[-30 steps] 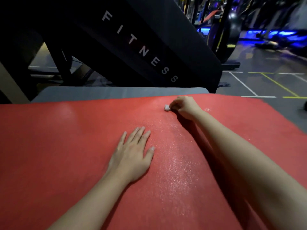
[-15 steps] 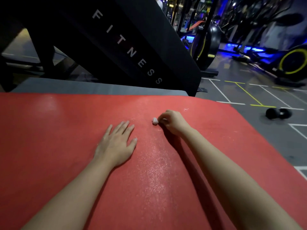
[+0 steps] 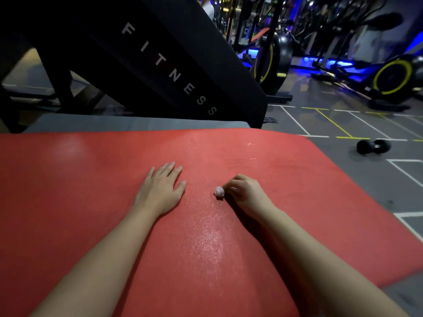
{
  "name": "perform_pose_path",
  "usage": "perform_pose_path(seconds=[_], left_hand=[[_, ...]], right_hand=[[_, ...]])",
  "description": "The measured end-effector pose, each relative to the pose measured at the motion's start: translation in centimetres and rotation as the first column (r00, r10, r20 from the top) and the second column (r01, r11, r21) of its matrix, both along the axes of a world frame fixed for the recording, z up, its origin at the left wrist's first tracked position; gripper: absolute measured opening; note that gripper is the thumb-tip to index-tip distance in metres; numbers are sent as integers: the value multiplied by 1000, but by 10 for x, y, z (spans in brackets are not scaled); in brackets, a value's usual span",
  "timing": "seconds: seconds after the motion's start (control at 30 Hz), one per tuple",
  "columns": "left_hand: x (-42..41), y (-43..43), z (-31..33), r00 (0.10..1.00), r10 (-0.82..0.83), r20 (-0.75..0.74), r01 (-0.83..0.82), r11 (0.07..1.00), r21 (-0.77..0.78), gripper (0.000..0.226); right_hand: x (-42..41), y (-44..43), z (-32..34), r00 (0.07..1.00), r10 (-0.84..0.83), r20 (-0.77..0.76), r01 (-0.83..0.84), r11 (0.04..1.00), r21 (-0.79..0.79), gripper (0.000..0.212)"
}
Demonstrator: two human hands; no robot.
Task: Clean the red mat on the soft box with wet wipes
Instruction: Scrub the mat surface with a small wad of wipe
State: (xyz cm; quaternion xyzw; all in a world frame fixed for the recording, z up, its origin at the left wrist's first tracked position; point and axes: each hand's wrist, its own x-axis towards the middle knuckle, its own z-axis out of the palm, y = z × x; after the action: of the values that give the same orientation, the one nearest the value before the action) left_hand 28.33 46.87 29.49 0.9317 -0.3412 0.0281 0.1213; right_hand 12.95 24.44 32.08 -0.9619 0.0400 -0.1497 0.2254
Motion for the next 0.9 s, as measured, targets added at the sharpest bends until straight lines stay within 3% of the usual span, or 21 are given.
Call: perform_pose_path(seconds=[0.2,0.37,0.53,0.73,0.9], left_hand=[[-5,4,4,998,0,65,8,993,-119,58],[-23,7,16,983,6,183,11,995,-96,26],[-55,10,26,990,4,141,-5,1000,8,28],[-85,31,9,1000,14,17,-13,996,-83,43],[-92,33,7,999,9,32,-6,997,-77,46]], right_hand=[[-94,26,16,979,152,-139,-143,987,69,11],[-151,46,17,985,126,-122,-115,989,91,10],[-152,68,7,999,-31,-22,32,998,61,11],[-217,92,8,998,17,-62,-11,996,85,13],[-240,97,9,999,28,-47,-24,996,89,14]])
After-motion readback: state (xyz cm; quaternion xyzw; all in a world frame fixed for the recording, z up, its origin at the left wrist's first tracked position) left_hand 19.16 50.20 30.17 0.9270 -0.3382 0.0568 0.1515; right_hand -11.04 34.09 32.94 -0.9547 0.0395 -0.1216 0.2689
